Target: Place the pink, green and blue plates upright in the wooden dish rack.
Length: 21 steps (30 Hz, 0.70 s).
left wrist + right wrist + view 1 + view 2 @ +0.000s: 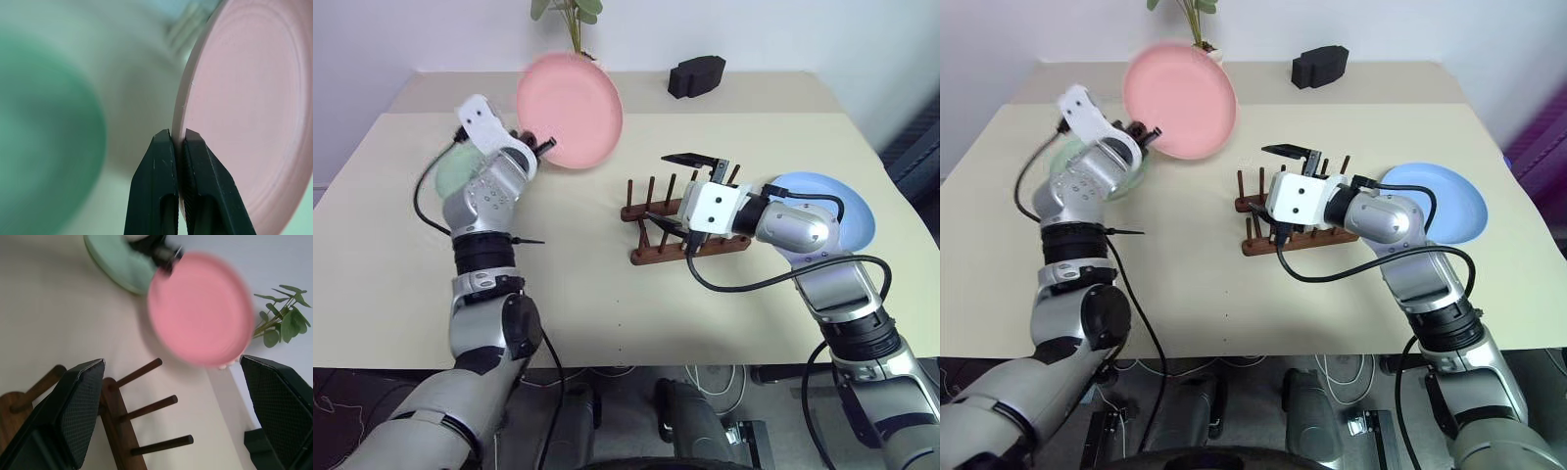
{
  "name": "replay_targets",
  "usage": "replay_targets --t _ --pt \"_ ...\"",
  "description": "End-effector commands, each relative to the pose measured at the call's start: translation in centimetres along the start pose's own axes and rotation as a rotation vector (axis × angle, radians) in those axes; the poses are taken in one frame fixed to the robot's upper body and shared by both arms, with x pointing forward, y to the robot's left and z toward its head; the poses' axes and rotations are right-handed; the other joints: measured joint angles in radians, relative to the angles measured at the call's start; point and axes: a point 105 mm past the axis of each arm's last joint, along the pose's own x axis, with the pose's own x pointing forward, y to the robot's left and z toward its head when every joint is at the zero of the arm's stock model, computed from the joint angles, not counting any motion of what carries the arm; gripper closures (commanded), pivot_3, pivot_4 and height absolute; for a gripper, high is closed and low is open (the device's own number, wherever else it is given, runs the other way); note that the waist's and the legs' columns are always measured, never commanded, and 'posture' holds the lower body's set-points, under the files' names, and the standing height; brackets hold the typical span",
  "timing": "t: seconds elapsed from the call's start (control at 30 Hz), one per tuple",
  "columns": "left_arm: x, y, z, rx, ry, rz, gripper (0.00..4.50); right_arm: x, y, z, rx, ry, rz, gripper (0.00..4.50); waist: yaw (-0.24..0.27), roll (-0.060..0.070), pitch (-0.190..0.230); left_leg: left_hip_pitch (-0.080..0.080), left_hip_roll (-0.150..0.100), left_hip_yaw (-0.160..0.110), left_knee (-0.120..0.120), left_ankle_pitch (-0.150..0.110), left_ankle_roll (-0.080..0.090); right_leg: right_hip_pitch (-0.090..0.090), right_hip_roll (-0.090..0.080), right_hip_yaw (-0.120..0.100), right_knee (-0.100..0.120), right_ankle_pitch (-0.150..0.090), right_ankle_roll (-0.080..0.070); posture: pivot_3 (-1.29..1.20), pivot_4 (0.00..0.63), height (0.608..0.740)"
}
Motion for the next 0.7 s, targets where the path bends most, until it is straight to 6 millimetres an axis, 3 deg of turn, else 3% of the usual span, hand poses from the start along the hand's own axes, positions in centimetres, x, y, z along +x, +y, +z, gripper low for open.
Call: replay_targets --t 0.03,0.13,0.23,0.33,0.47,0.57,0.63,0.7 --pt "-1.5 -3.4 3.3 0.124 -0.103 -0.142 4.48 0.3 -0.7 0.8 -0.039 -0.027 -0.034 0.00 0.001 0.000 0.000 0.000 0.000 0.000 0.000 0.000 0.000 0.000 0.000 0.000 0.000 0.000 0.000 0.00 0.150 0.736" --pt "-2.2 -3.5 4.1 0.103 -0.106 -0.133 4.48 -0.1 -1.0 0.7 -0.019 -0.031 -0.041 0.00 0.002 0.000 0.000 0.000 0.000 0.000 0.000 0.000 0.000 0.000 0.000 0.000 0.000 0.000 0.000 0.00 0.150 0.736" --pt "-3.1 -3.4 4.8 0.099 -0.108 -0.141 4.48 -2.3 -1.5 0.7 0.111 -0.079 -0.037 0.00 0.002 0.000 0.000 0.000 0.000 0.000 0.000 0.000 0.000 0.000 0.000 0.000 0.000 0.000 0.000 0.00 0.150 0.736" --pt "-4.2 -3.0 5.2 0.179 -0.105 -0.171 4.48 -5.3 0.0 0.1 0.218 -0.066 0.063 0.00 0.001 0.000 0.000 0.000 0.000 -0.001 0.000 0.000 0.000 0.000 0.000 0.000 0.000 0.000 0.000 0.00 0.150 0.736" --pt "-5.0 -1.0 5.4 0.216 -0.089 -0.150 4.48 -7.7 1.4 -1.2 0.294 0.001 0.106 0.00 -0.003 0.000 0.000 0.001 0.001 0.000 0.000 0.000 0.001 0.000 0.000 0.000 0.000 0.000 0.000 0.00 0.150 0.736" --pt "-5.4 -0.1 5.7 0.228 -0.087 -0.143 4.50 -9.2 3.4 -1.1 0.428 0.015 0.201 0.85 0.000 0.000 0.000 0.002 0.001 0.000 0.000 0.000 0.001 0.001 0.001 0.000 0.001 0.000 0.000 0.00 0.150 0.736" --pt "-5.7 0.4 5.8 0.248 -0.086 -0.146 4.50 -10.1 5.5 -1.3 0.488 0.060 0.289 1.73 0.001 0.000 0.000 0.002 0.001 0.000 0.001 0.000 0.001 0.002 0.001 0.000 0.001 0.000 0.000 0.00 0.150 0.736" --pt "-5.9 0.9 5.6 0.273 -0.076 -0.151 4.50 -9.7 7.5 -1.8 0.558 0.074 0.305 2.77 0.001 -0.001 -0.001 0.002 0.001 0.000 0.001 0.000 0.001 0.003 0.000 0.000 0.000 0.000 0.000 0.00 0.150 0.736"
